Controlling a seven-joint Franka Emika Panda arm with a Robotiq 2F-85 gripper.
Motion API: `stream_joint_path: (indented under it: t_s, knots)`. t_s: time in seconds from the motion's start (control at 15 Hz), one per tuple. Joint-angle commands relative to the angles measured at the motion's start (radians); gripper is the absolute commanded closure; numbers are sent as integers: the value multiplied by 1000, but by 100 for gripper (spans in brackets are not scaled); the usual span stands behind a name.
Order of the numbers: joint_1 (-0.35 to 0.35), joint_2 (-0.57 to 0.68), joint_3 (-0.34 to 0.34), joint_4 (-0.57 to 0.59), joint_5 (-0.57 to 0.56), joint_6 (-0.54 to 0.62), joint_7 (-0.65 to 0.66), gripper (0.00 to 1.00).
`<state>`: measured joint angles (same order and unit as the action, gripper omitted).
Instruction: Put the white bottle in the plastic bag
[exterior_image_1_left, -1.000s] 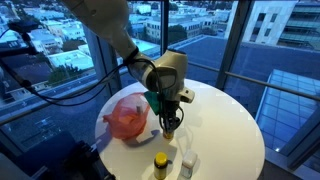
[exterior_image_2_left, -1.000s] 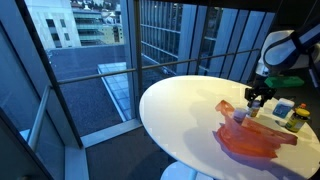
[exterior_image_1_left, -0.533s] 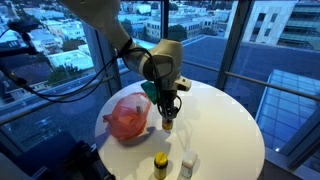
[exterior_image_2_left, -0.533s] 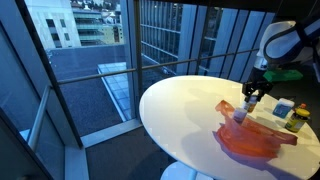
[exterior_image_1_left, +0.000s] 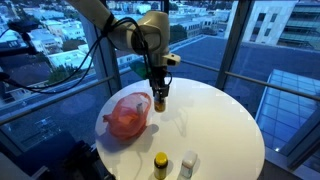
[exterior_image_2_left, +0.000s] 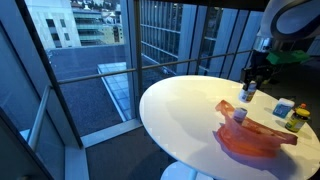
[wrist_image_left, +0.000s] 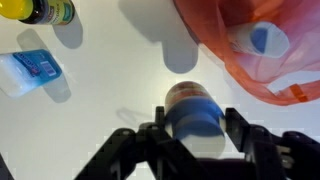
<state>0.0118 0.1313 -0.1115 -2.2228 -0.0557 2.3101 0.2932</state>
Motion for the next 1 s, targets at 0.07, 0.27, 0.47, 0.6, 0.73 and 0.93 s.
stream_joint_path:
  t_s: [0.07,0.27,0.47,0.6,0.73,0.93]
  knots:
    - [13,-117,57,-24,-13,-70,9,63]
    - [27,-157,99,-27,-5,-98,-6,63]
    - [43,-183,137,-39,10,-121,-25,63]
    - [54,-194,157,-53,18,-124,-35,63]
    - [63,-202,172,-75,34,-121,-46,63]
    - [71,-205,184,-105,54,-121,-61,63]
